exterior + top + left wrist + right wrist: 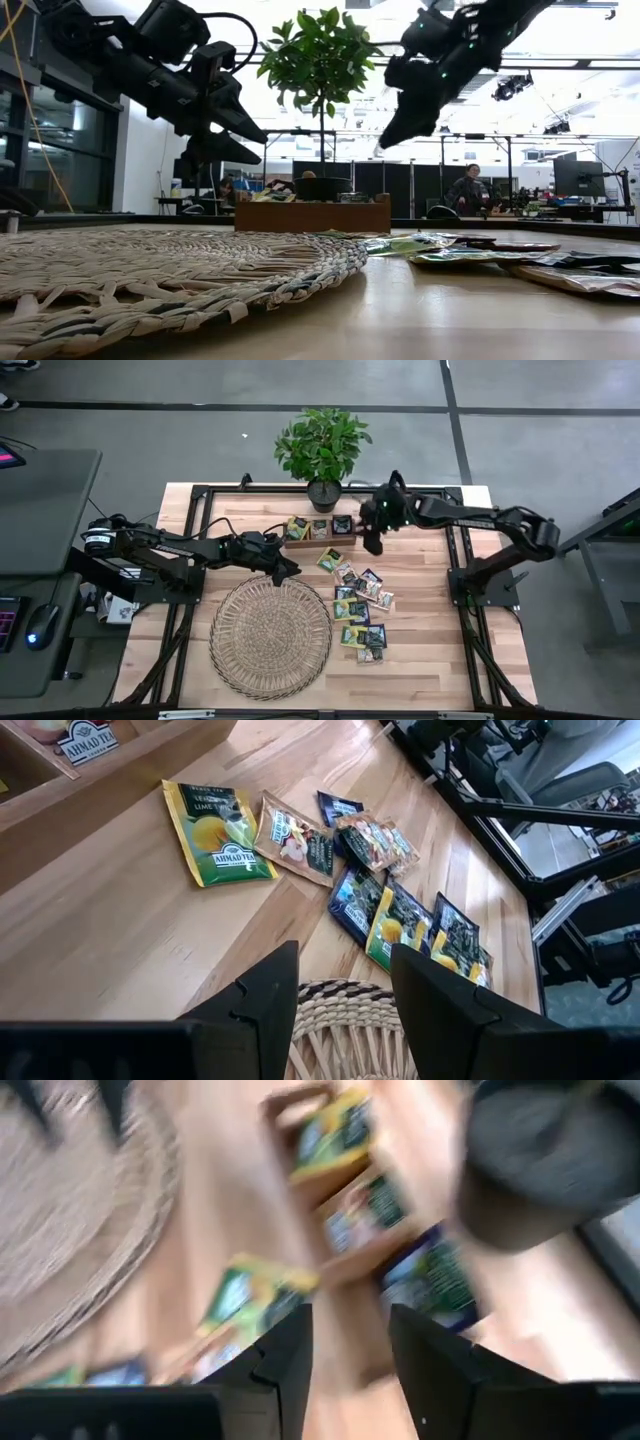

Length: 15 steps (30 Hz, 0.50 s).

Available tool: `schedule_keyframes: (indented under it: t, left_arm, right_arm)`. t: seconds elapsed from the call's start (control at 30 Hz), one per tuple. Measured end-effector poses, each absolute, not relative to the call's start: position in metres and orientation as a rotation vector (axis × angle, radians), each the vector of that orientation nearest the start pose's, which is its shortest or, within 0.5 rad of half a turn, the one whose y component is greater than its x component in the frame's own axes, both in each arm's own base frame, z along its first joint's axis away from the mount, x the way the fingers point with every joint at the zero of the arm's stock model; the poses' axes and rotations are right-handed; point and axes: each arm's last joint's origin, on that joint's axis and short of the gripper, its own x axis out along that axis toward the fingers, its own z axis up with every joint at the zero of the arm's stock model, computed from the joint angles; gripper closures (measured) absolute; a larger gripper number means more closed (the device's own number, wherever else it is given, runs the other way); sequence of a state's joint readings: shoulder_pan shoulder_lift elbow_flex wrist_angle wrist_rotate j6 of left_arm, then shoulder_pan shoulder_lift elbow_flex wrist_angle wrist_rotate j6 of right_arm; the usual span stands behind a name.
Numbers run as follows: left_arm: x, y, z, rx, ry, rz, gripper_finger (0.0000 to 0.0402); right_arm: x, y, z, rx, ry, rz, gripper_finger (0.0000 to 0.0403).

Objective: Pick & Place Tea
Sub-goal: Put the yellow tea bag into the left section of the wooden organizer

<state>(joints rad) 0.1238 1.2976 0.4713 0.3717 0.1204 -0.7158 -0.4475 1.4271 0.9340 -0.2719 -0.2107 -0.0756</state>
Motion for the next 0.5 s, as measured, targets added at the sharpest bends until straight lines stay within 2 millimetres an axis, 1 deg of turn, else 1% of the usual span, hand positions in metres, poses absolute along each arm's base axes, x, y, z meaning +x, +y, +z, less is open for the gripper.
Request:
schedule_keyframes:
  t: [0.13, 0.2, 0.3, 0.37, 0.43, 0.5]
  left_arm:
    - [0.244, 0.027, 0.176, -0.761, 0.436, 0.157, 0.0244]
    - [0.244, 0.026, 0.175, -0.763, 0.441, 0.145, 0.0244]
    - [0.245, 0.019, 0.176, -0.755, 0.444, 0.115, 0.0244]
    - [0.247, 0.012, 0.178, -0.745, 0.436, 0.079, 0.0244]
    - [0.248, 0.003, 0.179, -0.735, 0.432, 0.039, 0.0244]
    - [0.248, -0.007, 0.180, -0.721, 0.434, 0.015, 0.0244]
  right_arm:
    - [0.268, -0.091, 0.235, 0.196, 0.839, -0.164, 0.0311]
    - [0.267, -0.074, 0.236, 0.205, 0.876, -0.158, 0.0338]
    - [0.268, -0.051, 0.237, 0.223, 0.902, -0.156, 0.0386]
    - [0.270, -0.036, 0.237, 0.243, 0.910, -0.168, 0.0395]
    - [0.270, -0.020, 0.236, 0.277, 0.924, -0.209, 0.0390]
    - [0.268, -0.003, 0.234, 0.314, 0.951, -0.260, 0.0396]
